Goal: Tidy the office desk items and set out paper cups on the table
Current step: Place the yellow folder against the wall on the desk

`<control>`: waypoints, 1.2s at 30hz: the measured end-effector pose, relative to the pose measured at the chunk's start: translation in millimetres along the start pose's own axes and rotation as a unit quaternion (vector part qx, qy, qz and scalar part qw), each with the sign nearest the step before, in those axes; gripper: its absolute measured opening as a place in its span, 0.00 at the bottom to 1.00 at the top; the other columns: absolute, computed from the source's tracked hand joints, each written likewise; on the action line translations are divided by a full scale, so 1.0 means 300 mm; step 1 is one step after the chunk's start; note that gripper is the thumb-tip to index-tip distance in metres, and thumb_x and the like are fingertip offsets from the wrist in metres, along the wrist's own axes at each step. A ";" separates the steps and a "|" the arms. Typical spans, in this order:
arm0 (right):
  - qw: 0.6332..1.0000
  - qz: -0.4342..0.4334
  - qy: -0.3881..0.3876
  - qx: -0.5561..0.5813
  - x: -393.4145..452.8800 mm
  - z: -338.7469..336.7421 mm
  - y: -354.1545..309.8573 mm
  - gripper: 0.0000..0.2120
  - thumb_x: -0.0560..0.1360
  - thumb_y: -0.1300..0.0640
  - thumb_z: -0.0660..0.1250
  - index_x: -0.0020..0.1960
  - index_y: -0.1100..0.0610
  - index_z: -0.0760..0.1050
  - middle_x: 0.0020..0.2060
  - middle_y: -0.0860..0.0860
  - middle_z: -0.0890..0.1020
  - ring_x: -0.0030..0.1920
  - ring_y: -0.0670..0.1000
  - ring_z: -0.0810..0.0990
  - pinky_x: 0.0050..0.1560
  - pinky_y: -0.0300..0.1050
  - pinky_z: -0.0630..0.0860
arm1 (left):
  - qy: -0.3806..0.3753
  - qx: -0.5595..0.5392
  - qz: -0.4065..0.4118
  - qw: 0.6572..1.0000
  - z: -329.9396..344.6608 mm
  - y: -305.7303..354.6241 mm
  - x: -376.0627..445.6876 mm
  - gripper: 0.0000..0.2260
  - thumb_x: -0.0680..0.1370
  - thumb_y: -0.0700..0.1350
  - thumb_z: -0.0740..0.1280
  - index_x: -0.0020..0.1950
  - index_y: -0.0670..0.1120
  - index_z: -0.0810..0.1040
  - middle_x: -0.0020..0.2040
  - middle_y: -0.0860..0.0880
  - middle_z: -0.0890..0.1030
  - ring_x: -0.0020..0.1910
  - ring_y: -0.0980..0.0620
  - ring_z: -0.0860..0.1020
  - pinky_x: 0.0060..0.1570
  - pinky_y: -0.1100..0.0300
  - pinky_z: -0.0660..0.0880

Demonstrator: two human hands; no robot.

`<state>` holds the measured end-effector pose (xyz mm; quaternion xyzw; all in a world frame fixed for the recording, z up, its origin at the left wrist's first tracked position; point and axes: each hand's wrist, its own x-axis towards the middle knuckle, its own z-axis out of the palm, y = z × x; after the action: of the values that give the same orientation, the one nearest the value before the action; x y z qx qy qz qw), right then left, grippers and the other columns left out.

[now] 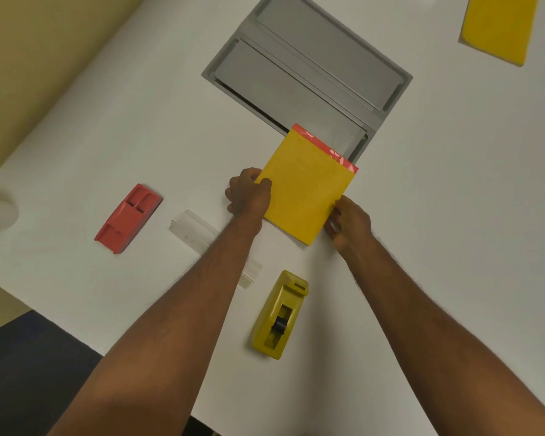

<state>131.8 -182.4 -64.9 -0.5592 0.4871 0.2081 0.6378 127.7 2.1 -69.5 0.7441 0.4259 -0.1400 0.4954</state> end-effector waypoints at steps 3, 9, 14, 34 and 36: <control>1.000 -0.007 -0.010 -0.010 -0.013 -0.004 -0.002 0.14 0.81 0.63 0.63 0.64 0.54 0.78 0.54 0.51 0.82 0.56 0.52 0.80 0.54 0.50 0.80 | -0.026 -0.147 -0.018 0.989 -0.028 -0.002 0.003 0.15 0.77 0.37 0.61 0.61 0.47 0.80 0.57 0.46 0.82 0.52 0.47 0.79 0.45 0.55 0.78; 0.998 -0.044 -0.018 -0.048 -0.040 0.023 -0.030 0.19 0.81 0.63 0.64 0.70 0.53 0.75 0.66 0.52 0.77 0.66 0.55 0.73 0.66 0.55 0.77 | -0.058 -0.243 -0.039 0.967 -0.093 -0.021 0.000 0.14 0.78 0.34 0.63 0.56 0.49 0.82 0.58 0.44 0.83 0.58 0.44 0.81 0.57 0.48 0.80; 0.991 -0.091 -0.079 -0.051 -0.073 0.084 -0.091 0.13 0.82 0.63 0.62 0.65 0.55 0.76 0.57 0.55 0.83 0.54 0.54 0.82 0.50 0.48 0.79 | -0.070 -0.309 -0.038 0.948 -0.177 -0.001 0.036 0.13 0.81 0.35 0.64 0.60 0.47 0.82 0.60 0.42 0.83 0.51 0.46 0.81 0.45 0.58 0.79; 0.972 -0.135 -0.189 -0.037 -0.039 0.775 -0.544 0.20 0.81 0.70 0.58 0.70 0.57 0.75 0.51 0.55 0.82 0.43 0.50 0.79 0.46 0.44 0.78 | -0.050 -0.598 -0.026 0.799 -0.393 0.303 0.441 0.12 0.82 0.35 0.63 0.65 0.42 0.78 0.50 0.45 0.86 0.46 0.49 0.86 0.43 0.57 0.84; 0.972 -0.140 -0.188 -0.038 -0.018 0.836 -0.559 0.19 0.81 0.71 0.58 0.69 0.61 0.74 0.44 0.53 0.80 0.41 0.51 0.78 0.45 0.45 0.78 | -0.046 -0.595 -0.012 0.802 -0.406 0.338 0.490 0.13 0.83 0.35 0.62 0.65 0.42 0.78 0.51 0.46 0.86 0.47 0.48 0.86 0.45 0.55 0.84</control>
<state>362.9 0.4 0.2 -0.5965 0.2676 0.2365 0.7188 267.9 164.3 -42.2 0.2902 0.4109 0.1007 0.8584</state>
